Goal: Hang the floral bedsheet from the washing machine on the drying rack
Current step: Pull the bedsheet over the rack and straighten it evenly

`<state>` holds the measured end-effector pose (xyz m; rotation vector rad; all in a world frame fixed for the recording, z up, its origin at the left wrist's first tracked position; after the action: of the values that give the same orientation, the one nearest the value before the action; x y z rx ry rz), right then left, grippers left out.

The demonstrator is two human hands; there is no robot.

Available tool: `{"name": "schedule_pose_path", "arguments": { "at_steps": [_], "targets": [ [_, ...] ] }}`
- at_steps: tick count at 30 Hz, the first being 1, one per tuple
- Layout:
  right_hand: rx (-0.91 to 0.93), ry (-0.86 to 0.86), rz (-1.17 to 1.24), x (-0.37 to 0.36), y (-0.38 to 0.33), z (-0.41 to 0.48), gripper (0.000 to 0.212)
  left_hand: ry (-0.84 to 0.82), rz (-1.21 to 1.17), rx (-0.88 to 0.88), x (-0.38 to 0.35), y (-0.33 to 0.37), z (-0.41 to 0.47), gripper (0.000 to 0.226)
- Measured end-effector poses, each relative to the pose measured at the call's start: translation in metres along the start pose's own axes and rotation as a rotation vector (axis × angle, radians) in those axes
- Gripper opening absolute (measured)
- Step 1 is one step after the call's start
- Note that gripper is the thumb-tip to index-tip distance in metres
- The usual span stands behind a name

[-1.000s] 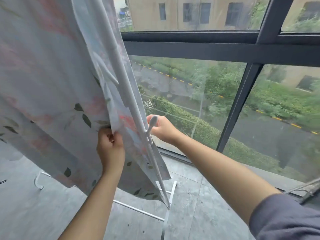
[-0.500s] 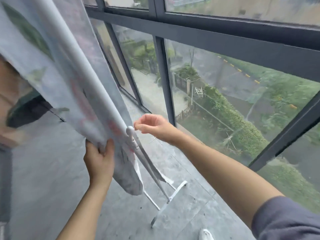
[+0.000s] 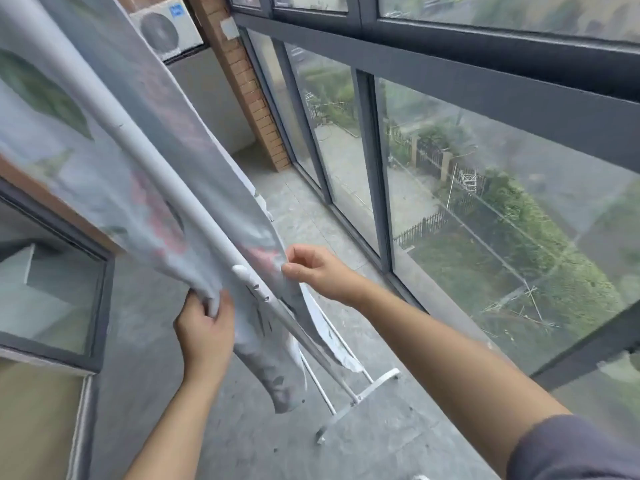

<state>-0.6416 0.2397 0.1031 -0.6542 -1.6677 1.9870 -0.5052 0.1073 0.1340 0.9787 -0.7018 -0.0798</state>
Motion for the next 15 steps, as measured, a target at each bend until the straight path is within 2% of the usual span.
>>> {"name": "schedule_pose_path", "arguments": {
  "at_steps": [5, 9, 15],
  "targets": [
    [0.053, 0.164, -0.268, 0.010, 0.018, -0.014, 0.013, 0.031, 0.006, -0.029, -0.005, 0.013, -0.005, 0.019],
    [0.057, 0.159, -0.359, 0.000, 0.035, -0.038, 0.016, 0.056, -0.026, -0.014, -0.010, 0.016, -0.006, 0.020],
    [0.076, 0.110, -0.338, -0.022, 0.058, -0.061, 0.020, 0.103, -0.051, -0.044, -0.009, 0.022, -0.009, 0.014]
  ]
}}
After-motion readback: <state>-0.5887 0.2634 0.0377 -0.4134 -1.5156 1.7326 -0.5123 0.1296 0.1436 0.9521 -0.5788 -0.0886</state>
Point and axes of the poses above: each hand's wrist, its own z-axis towards the middle knuckle, its own x-axis out of the back of the hand, y = z × x, the point moved 1 cm from there along z, towards the middle knuckle
